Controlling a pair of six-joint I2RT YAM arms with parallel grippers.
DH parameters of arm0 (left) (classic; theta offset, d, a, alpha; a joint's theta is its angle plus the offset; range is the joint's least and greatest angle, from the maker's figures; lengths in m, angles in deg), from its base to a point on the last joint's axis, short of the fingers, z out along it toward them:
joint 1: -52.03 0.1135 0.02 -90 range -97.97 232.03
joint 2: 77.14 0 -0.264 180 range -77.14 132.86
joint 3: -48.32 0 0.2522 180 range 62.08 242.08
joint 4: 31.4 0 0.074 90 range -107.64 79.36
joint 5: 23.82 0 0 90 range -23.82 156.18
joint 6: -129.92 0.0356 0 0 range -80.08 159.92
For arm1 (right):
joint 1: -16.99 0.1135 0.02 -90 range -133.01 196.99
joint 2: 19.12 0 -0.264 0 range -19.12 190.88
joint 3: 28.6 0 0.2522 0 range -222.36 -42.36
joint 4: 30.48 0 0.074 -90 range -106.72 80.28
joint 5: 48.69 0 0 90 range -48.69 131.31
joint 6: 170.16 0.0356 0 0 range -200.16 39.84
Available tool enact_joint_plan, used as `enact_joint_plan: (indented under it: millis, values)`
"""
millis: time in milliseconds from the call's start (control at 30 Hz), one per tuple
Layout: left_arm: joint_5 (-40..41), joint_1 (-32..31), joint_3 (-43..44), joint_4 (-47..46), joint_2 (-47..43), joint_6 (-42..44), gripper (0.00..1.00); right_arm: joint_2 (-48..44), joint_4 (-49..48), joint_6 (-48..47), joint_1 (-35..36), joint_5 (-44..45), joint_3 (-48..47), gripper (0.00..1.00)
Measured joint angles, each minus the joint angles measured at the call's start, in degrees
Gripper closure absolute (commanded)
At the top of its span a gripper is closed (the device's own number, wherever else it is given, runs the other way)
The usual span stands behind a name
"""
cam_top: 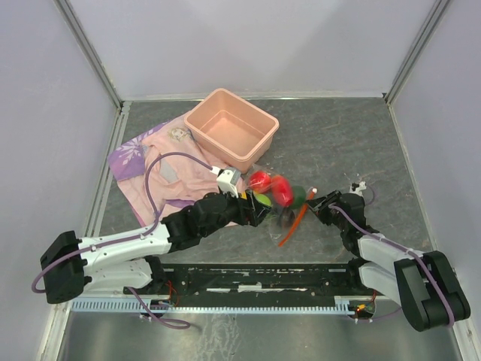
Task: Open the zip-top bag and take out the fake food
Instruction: Adjust the zipper food storage bag at the center of the board.
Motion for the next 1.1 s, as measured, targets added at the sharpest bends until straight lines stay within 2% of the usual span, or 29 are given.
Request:
enact_joint_plan:
  millis: [233,333,433,633,800,933,1000,1100]
  values:
    - [-0.02,0.0,0.0,-0.02,0.0,0.0,0.14,1.79,-3.13,-0.39,-0.04,-0.55,0.02,0.78]
    - [-0.04,0.0,0.0,0.0,0.0,0.0,0.14,3.37,-4.81,-0.33,-0.26,-1.07,0.04,0.89]
    - [-0.17,0.0,-0.02,0.04,-0.2,-0.02,0.14,4.66,-6.58,-0.28,-0.39,-1.81,0.07,0.96]
    - [-0.22,0.0,-0.5,0.15,-2.03,-0.02,0.14,3.17,-6.03,-0.92,-0.9,-2.97,0.04,0.98]
    - [-0.22,0.0,-0.7,1.81,-4.22,-0.02,0.14,-10.34,5.73,-6.16,-1.05,-2.71,-2.58,0.98]
    - [-0.07,0.0,-0.7,3.5,-6.32,0.44,0.14,-23.34,17.38,-14.25,-1.05,-1.27,-9.66,0.98]
    - [0.04,0.0,-0.7,3.85,-7.32,1.07,0.14,-26.32,21.49,-18.97,-1.07,-1.09,-14.56,0.98]
    - [0.48,0.0,-0.7,4.59,-8.85,3.67,0.13,-25.57,24.9,-26.51,-1.07,-2.62,-21.97,0.98]
